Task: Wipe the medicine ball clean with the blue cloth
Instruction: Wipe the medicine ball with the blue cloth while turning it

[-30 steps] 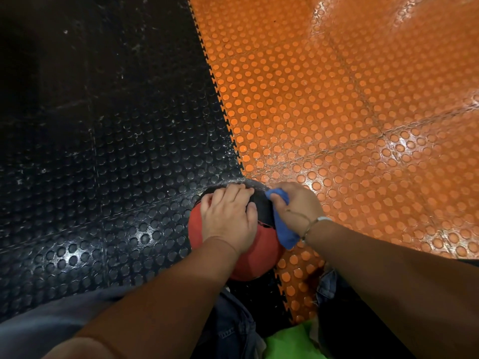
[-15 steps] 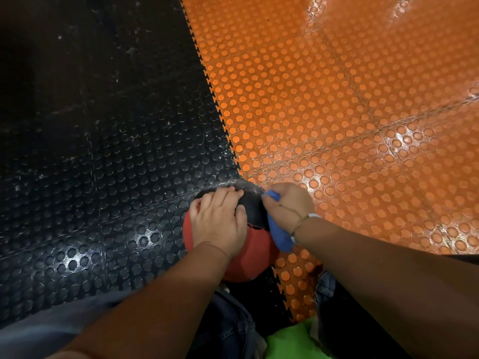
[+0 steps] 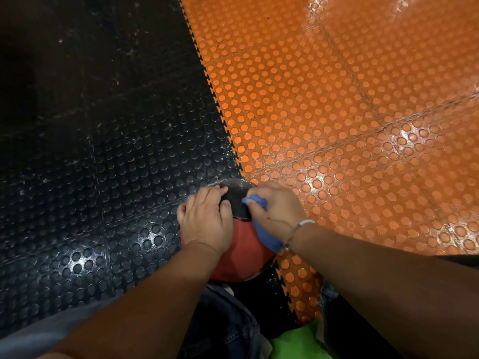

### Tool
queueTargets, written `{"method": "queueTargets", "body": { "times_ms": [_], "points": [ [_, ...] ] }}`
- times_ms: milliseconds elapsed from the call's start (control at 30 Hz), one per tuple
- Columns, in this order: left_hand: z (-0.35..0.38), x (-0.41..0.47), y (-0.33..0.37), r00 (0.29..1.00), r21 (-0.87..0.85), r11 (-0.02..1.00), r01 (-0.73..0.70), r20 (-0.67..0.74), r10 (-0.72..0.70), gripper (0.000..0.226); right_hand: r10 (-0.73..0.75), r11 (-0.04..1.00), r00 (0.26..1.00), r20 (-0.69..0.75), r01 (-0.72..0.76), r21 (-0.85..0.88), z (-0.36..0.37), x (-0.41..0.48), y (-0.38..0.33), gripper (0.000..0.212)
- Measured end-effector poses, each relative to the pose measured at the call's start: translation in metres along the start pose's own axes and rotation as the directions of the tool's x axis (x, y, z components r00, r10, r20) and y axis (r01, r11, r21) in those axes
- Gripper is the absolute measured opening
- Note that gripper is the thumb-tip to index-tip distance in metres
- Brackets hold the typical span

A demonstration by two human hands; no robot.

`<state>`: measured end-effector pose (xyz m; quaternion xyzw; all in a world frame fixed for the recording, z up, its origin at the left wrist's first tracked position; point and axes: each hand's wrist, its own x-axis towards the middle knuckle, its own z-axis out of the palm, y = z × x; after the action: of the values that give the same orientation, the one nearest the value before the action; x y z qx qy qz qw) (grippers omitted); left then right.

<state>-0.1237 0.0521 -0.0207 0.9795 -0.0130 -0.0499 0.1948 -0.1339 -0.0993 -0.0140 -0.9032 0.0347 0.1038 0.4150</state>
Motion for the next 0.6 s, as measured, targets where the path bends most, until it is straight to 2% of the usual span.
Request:
{"method": "queueTargets", "body": {
  "times_ms": [100, 133, 167, 267, 300, 333, 400, 433, 500, 533, 600],
  "points": [
    [0.0, -0.002, 0.003, 1.0, 0.014, 1.0, -0.028, 0.008, 0.028, 0.055, 0.327, 0.945, 0.945, -0.009, -0.327, -0.008, -0.01, -0.002, 0.026, 0.022],
    [0.0, -0.002, 0.003, 0.999, 0.028, 0.999, -0.042, 0.001, 0.042, 0.054, 0.354, 0.935, 0.935, -0.009, -0.354, -0.032, -0.009, -0.006, 0.025, 0.023],
    [0.0, -0.001, 0.003, 0.999, 0.042, 0.998, -0.047, -0.009, 0.048, 0.053, 0.308, 0.95, 0.951, -0.019, -0.308, -0.05, -0.004, -0.009, 0.018, 0.022],
    [-0.001, 0.004, 0.004, 1.0, 0.062, 0.998, -0.012, -0.004, 0.012, 0.058, -0.017, 0.997, 0.998, -0.059, 0.012, -0.077, 0.005, -0.019, -0.013, 0.018],
    [-0.002, 0.005, 0.006, 1.0, 0.062, 0.998, 0.001, 0.01, -0.001, 0.058, -0.05, 0.995, 0.997, -0.053, 0.046, -0.085, 0.004, -0.018, -0.013, 0.018],
    [-0.003, 0.005, 0.009, 1.0, 0.059, 0.998, 0.012, 0.029, -0.013, 0.056, -0.015, 0.996, 0.999, -0.048, 0.011, -0.089, 0.001, -0.015, -0.007, 0.018],
    [-0.007, 0.002, 0.016, 0.996, 0.063, 0.998, 0.018, 0.081, -0.023, 0.043, 0.21, 0.974, 0.976, -0.053, -0.214, -0.072, -0.004, -0.008, 0.011, 0.019],
    [-0.009, -0.001, 0.02, 0.994, 0.074, 0.997, 0.001, 0.111, -0.009, 0.037, 0.353, 0.934, 0.935, -0.035, -0.354, -0.048, -0.009, -0.004, 0.017, 0.02],
    [-0.014, -0.007, 0.026, 0.983, 0.096, 0.993, -0.066, 0.177, 0.048, 0.035, 0.591, 0.805, 0.806, 0.035, -0.592, 0.036, -0.018, 0.005, 0.021, 0.019],
    [-0.018, -0.009, 0.028, 0.973, 0.103, 0.989, -0.106, 0.217, 0.081, 0.037, 0.656, 0.748, 0.751, 0.069, -0.66, 0.069, -0.024, 0.007, 0.019, 0.018],
    [-0.025, -0.01, 0.031, 0.944, 0.12, 0.976, -0.18, 0.301, 0.137, 0.04, 0.701, 0.7, 0.697, 0.151, -0.712, 0.041, -0.033, 0.009, 0.013, 0.02]
  ]
}}
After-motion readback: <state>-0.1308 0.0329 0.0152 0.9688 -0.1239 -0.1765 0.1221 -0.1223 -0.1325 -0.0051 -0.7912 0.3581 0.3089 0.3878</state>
